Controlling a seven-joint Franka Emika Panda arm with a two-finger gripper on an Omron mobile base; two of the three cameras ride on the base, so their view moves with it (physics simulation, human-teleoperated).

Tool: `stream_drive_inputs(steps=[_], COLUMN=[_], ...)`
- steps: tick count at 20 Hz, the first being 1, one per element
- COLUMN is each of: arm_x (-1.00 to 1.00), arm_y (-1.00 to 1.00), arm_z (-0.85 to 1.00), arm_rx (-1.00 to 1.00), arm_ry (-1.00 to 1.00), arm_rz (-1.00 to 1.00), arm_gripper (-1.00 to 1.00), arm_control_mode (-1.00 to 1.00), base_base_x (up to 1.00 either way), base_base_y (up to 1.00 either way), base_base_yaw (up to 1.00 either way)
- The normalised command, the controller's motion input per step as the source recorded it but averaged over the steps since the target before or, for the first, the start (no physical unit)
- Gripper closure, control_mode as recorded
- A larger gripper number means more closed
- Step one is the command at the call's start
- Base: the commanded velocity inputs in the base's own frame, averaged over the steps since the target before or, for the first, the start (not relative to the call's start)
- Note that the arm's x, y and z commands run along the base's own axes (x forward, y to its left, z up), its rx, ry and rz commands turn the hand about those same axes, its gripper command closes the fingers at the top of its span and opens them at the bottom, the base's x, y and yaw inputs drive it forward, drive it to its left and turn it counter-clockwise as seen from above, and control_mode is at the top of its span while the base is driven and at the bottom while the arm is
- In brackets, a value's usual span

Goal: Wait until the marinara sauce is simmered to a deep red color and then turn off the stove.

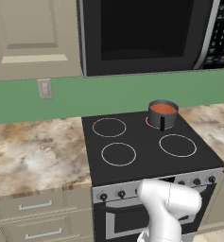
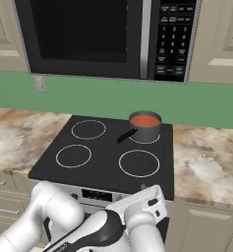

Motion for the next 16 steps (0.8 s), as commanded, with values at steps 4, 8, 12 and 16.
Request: stream_drive_inputs(steps=[4, 8, 12, 16], arm_x=[0.07, 0.00, 0.00, 0.00], arm_y=[0.00, 0.00, 0.00, 0.01], arm_z=[-0.32, -0.60, -0.56, -0.61], arm_rx=[0.00, 0.00, 0.00, 0.00], arm_ry=[0.00, 0.00, -0.02, -0.01], arm_rz=[0.05, 0.04, 0.01, 0.00], arm_gripper=[-1.00, -1.00, -1.00, -1.00], arm_control_mode=[-1.00, -1.00, -1.00, -1.00], base_base_x=[0.00, 0.00, 0.00, 0.00], base_base_y=[0.00, 0.00, 0.00, 0.00], base_base_yaw=[0.00, 0.00, 0.00, 0.00])
